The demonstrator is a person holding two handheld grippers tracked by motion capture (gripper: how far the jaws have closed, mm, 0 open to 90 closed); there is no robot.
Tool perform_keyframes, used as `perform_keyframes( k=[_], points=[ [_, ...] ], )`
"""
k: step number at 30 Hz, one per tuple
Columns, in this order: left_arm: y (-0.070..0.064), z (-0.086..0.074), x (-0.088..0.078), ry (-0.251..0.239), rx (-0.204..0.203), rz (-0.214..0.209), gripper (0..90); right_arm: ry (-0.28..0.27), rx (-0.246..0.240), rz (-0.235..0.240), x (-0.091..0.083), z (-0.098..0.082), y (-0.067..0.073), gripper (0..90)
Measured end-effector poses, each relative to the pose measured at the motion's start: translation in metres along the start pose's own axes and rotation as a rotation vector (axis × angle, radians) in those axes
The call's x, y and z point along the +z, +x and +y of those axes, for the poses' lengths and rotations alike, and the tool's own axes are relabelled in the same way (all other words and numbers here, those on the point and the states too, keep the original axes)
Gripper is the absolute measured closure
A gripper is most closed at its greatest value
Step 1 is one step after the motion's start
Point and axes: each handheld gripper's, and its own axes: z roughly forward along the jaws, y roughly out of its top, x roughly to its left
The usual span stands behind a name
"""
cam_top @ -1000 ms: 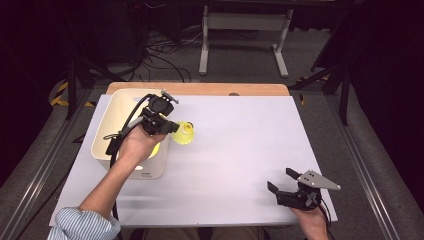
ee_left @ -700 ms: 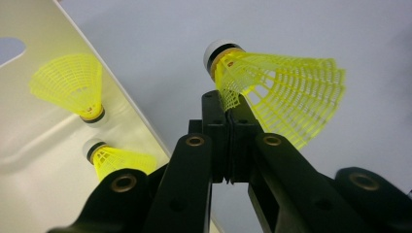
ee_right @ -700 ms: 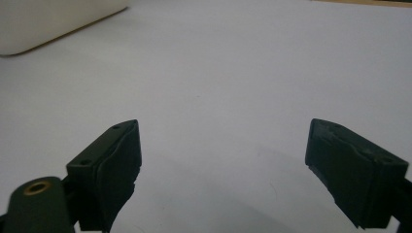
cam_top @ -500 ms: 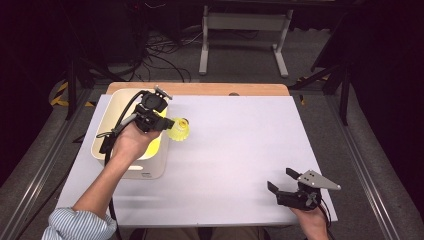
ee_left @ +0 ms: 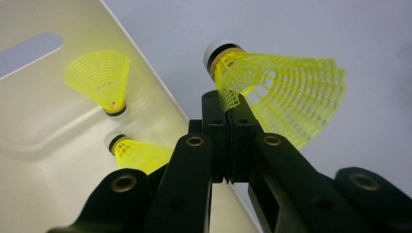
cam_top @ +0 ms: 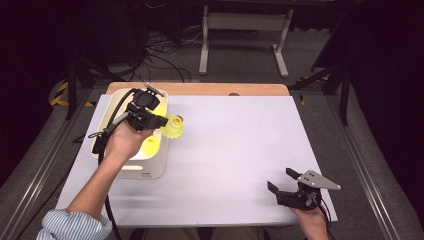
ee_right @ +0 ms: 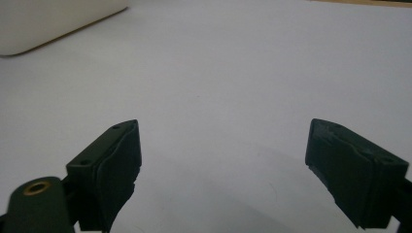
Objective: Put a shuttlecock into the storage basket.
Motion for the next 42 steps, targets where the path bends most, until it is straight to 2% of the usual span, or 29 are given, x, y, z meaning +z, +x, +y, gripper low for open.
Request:
perform_keyframes(
  k=[23,33,42],
  points=[
    [0.020,-0.012,-0.013,-0.023,-0.046,0.033,89.0,0.002,0.004,0.000,0.000,0.000,0.000,13.6],
    [0.028,-0.017,-0.017,-0.039,-0.066,0.035,89.0,0.000,0.003,0.001,0.000,0.000,0.000,13.5],
    [0.038,-0.025,-0.021,-0.048,-0.104,0.049,89.0,0.000,0.003,0.001,0.000,0.000,0.000,13.5]
  ],
)
